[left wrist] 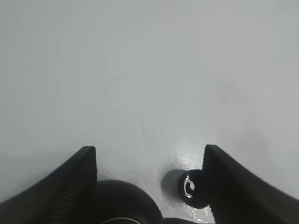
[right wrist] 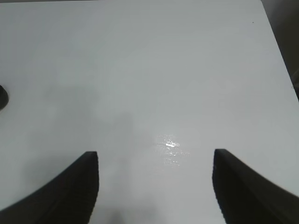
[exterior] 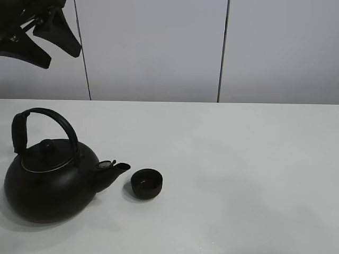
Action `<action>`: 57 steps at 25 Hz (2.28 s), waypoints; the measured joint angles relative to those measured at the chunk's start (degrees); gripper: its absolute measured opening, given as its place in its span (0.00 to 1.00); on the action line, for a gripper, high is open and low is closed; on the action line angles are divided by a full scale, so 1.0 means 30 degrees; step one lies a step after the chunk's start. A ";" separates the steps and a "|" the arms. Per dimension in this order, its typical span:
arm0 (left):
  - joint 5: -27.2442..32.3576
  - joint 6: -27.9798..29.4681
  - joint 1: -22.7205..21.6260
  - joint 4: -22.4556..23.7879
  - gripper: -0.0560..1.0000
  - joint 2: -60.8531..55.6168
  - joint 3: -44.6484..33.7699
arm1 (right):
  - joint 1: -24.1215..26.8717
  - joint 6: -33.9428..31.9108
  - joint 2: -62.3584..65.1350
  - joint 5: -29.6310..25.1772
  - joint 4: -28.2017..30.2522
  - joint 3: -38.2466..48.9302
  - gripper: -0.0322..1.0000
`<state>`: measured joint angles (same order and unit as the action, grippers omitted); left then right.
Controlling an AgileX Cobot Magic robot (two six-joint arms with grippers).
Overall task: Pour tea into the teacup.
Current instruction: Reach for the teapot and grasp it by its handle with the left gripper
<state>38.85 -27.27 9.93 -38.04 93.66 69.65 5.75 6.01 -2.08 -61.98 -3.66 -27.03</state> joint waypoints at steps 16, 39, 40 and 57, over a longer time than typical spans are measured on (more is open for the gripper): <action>-0.5102 0.6781 0.0202 0.9986 0.50 -0.5256 -0.0107 | 0.0000 0.0000 0.0000 0.0000 0.0000 0.0000 0.49; -1.8338 1.6180 0.2712 2.0927 0.50 -1.4591 -1.7786 | 0.0000 0.0000 0.0000 0.0000 0.0000 0.0000 0.49; -1.8813 1.6097 0.2309 2.1210 0.50 -1.4327 -1.8125 | 0.0000 0.0000 0.0000 0.0000 0.0000 0.0000 0.49; -2.8956 1.5437 -0.2911 2.5499 0.50 -0.4606 -1.9380 | 0.0000 0.0000 0.0000 0.0002 0.0000 0.0000 0.49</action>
<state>-48.02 19.04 1.19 38.45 79.84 11.51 5.75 6.01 -2.08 -61.97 -3.66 -27.03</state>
